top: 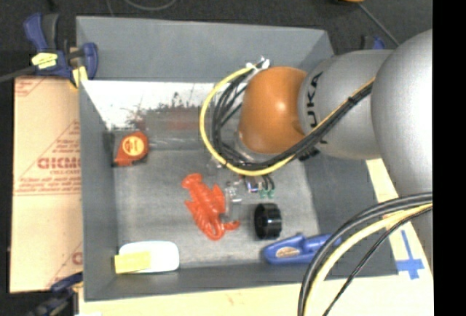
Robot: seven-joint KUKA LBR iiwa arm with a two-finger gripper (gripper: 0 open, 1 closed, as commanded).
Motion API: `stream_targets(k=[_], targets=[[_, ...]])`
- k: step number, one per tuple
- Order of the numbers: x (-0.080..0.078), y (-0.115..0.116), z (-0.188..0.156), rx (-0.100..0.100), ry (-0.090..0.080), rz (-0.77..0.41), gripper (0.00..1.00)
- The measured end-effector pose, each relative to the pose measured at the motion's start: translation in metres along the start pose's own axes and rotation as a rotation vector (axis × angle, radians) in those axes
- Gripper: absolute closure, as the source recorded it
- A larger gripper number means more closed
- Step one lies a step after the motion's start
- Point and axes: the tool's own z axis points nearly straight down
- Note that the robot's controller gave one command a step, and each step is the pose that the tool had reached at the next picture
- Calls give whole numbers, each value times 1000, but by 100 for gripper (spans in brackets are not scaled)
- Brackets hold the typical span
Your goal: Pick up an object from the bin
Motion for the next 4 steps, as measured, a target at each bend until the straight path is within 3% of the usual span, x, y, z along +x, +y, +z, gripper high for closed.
stream_targets(k=[1, 2, 3, 4], targets=[[-4, -31, 8, 2, -1, 119, 0], [-8, -41, -28, 0, 7, 169, 0], [-8, -65, -50, 2, -12, 64, 0], [12, -77, -24, 0, 0, 73, 0]])
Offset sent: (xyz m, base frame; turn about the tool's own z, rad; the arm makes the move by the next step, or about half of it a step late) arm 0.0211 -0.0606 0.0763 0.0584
